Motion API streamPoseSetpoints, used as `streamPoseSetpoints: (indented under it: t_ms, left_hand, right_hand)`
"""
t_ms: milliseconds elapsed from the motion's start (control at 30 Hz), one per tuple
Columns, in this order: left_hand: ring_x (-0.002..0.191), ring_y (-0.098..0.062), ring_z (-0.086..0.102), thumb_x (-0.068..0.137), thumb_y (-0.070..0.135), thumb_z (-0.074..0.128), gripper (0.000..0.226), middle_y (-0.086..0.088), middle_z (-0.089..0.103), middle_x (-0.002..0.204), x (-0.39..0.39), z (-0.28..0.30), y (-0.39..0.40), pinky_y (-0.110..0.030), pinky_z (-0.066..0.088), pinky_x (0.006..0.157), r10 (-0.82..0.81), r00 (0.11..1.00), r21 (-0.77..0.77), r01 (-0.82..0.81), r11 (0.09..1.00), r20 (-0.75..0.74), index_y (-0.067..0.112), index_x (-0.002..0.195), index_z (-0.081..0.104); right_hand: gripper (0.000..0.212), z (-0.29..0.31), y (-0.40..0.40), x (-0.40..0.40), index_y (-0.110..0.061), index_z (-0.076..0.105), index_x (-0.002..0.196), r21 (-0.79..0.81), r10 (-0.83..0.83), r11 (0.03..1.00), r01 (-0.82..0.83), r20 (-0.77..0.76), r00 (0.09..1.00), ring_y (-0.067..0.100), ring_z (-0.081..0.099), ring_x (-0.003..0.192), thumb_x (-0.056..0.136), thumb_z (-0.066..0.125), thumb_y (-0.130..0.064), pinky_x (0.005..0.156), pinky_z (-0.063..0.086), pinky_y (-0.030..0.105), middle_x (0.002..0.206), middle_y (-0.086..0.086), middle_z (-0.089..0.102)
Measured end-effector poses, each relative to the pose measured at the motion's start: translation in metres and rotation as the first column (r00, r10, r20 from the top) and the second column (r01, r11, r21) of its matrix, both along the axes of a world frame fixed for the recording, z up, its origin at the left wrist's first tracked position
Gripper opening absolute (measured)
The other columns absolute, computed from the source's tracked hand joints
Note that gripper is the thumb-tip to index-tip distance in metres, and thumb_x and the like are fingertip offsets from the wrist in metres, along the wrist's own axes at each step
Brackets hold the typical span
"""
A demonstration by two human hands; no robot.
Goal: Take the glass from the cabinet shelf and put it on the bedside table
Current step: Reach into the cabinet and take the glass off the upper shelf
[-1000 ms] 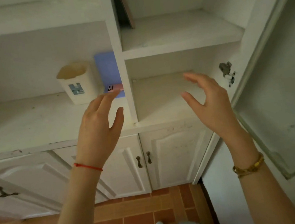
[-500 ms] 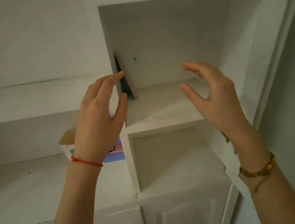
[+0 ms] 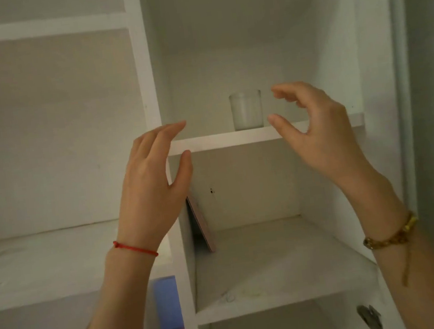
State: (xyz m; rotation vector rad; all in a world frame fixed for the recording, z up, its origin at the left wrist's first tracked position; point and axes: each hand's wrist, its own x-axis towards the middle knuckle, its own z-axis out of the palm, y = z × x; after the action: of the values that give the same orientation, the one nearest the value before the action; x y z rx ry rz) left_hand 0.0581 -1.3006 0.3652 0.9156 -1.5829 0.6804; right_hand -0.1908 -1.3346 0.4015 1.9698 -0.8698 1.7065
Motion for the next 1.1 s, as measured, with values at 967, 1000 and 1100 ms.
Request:
streamPoseSetpoints:
  t_ms: [967, 1000, 1100]
  left_hand:
    - [0.145, -0.012, 0.011, 0.099, 0.027, 0.043, 0.063, -0.005, 0.008, 0.164, 0.000, 0.003, -0.076, -0.005, 0.005, 0.111, 0.050, 0.993, -0.148, -0.065, 0.987, -0.103, 0.015, 0.155, 0.019]
    - [0.144, -0.012, 0.013, 0.098, 0.027, 0.043, 0.063, -0.005, 0.008, 0.164, 0.000, 0.003, -0.077, -0.003, 0.006, 0.109, 0.046, 0.993, -0.151, -0.062, 0.987, -0.106, 0.015, 0.155, 0.019]
    - [0.143, -0.013, 0.014, 0.098, 0.028, 0.043, 0.062, -0.006, 0.010, 0.164, 0.000, 0.003, -0.077, 0.001, 0.006, 0.106, 0.040, 0.993, -0.167, -0.057, 0.984, -0.108, 0.015, 0.155, 0.021]
  right_hand:
    - [0.087, 0.082, -0.115, 0.025, 0.000, 0.032, 0.143, 0.633, -0.162, 0.743, 0.215, -0.142, 0.977, 0.031, 0.056, 0.118, 0.082, 0.071, -0.049, 0.077, 0.038, 0.030, 0.135, 0.015, 0.054]
    - [0.086, 0.082, -0.115, 0.026, 0.000, 0.032, 0.142, 0.632, -0.166, 0.743, 0.220, -0.144, 0.975, 0.031, 0.057, 0.114, 0.082, 0.071, -0.049, 0.076, 0.038, 0.030, 0.134, 0.015, 0.054]
    - [0.085, 0.084, -0.116, 0.028, 0.000, 0.032, 0.141, 0.644, -0.171, 0.733, 0.220, -0.139, 0.975, 0.026, 0.057, 0.090, 0.082, 0.071, -0.049, 0.070, 0.041, 0.032, 0.131, 0.015, 0.053]
